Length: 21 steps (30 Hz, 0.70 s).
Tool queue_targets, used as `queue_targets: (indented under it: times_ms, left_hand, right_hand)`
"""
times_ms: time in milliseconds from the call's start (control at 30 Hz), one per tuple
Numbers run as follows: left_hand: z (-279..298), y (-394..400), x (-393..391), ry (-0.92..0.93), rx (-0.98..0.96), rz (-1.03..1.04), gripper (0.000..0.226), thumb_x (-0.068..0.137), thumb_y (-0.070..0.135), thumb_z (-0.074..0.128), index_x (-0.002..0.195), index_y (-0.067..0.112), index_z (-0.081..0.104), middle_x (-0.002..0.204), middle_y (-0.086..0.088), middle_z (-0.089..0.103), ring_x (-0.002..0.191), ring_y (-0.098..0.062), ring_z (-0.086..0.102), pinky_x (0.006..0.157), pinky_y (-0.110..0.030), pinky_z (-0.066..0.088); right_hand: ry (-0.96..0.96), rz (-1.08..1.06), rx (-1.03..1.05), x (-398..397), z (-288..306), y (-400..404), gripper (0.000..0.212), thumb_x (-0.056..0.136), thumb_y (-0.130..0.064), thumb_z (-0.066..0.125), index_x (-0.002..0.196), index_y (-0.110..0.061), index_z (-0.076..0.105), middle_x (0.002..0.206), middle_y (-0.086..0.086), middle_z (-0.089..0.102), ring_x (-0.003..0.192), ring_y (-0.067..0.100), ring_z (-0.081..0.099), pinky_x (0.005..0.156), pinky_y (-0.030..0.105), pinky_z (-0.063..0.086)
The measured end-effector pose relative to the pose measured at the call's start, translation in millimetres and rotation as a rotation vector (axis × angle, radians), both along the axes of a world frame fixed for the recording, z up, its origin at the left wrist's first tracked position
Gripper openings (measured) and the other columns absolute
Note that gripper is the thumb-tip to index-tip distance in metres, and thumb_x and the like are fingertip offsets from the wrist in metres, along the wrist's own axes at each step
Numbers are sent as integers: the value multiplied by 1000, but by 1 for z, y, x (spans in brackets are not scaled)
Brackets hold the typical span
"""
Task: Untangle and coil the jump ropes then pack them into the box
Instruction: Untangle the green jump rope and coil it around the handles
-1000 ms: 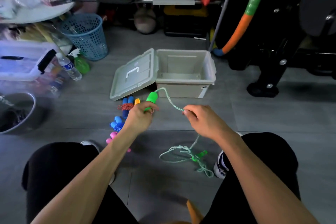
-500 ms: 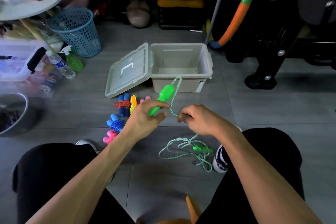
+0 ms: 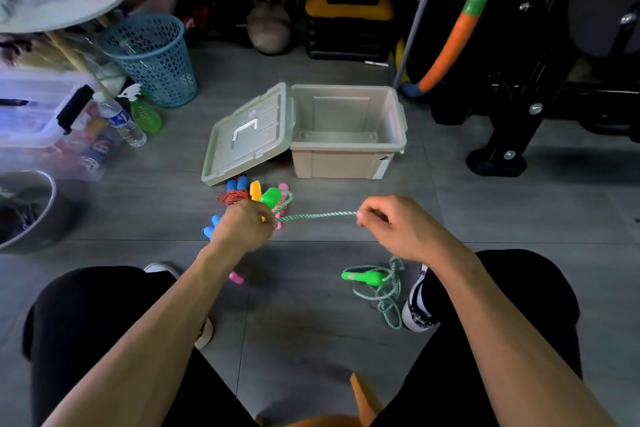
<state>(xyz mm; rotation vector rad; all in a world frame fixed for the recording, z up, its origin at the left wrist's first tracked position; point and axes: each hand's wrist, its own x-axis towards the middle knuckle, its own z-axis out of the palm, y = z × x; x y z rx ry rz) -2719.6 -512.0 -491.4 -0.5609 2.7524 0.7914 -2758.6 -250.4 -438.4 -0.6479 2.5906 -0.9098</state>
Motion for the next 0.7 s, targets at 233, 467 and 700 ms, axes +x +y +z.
queue_targets:
  times_ms: [233,467,700]
  left_hand:
    - [14,36,8,321,230,-330,35,74,41,78,107,29,74,100,5,68,93,-9,58,83,-19,40]
    - [7,46,5,366,156,-287,9,87,29,69,90,27,77,87,3,65,78,-17,58,73,-32,49]
    - [-19,-5,-2,-118,-55,17,20,89,28,63,104,21,73,105,-6,68,93,-28,62,82,-32,51]
  right_hand:
    - [-17,69,39,3,-8,-10,23,100,-22,49,86,-15,66,57,-9,49,52,0,46,53,15,35]
    - [-39,90,70,6,-10,-19,29,98,-30,51,84,-11,67,62,1,58,57,15,50,58,30,40]
    - [-32,-18,-20,-1,-4,-1,23,96,-26,53,79,-20,66,60,-7,55,54,8,46,52,21,36]
